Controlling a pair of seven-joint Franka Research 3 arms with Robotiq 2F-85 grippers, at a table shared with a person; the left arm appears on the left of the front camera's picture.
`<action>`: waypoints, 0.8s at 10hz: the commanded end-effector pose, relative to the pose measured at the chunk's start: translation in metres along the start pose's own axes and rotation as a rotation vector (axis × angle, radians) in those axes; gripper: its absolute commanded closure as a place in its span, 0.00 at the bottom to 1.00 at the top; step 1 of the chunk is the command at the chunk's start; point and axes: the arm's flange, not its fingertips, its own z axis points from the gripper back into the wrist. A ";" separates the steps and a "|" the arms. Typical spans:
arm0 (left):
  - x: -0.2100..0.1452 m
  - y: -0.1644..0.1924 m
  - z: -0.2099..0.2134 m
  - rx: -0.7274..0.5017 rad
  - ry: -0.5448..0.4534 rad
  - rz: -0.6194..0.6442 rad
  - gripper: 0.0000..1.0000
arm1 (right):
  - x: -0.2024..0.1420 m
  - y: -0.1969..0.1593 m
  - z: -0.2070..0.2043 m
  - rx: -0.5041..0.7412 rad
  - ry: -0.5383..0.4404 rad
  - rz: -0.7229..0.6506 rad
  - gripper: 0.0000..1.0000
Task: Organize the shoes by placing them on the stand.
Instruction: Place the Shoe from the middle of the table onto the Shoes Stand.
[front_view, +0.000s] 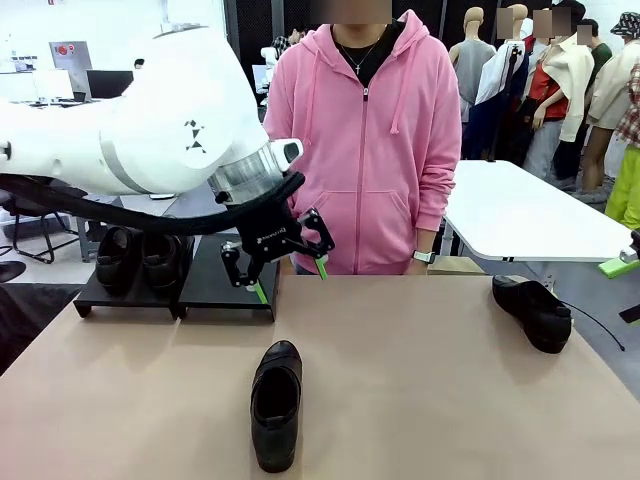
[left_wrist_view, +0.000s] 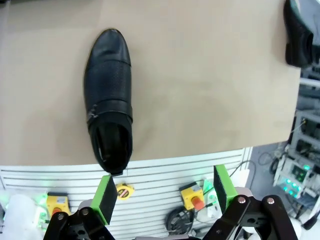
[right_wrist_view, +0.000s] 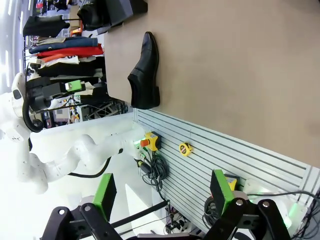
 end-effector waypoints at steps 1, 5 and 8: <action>-0.006 -0.006 -0.056 0.067 -0.003 -0.073 0.00 | -0.001 0.002 0.003 -0.004 0.006 -0.009 0.00; -0.026 -0.012 -0.133 0.195 0.062 -0.084 0.00 | -0.001 0.002 0.003 -0.004 0.006 -0.009 0.00; -0.030 -0.001 -0.184 0.325 0.064 -0.016 0.00 | -0.001 0.002 0.003 -0.004 0.006 -0.009 0.00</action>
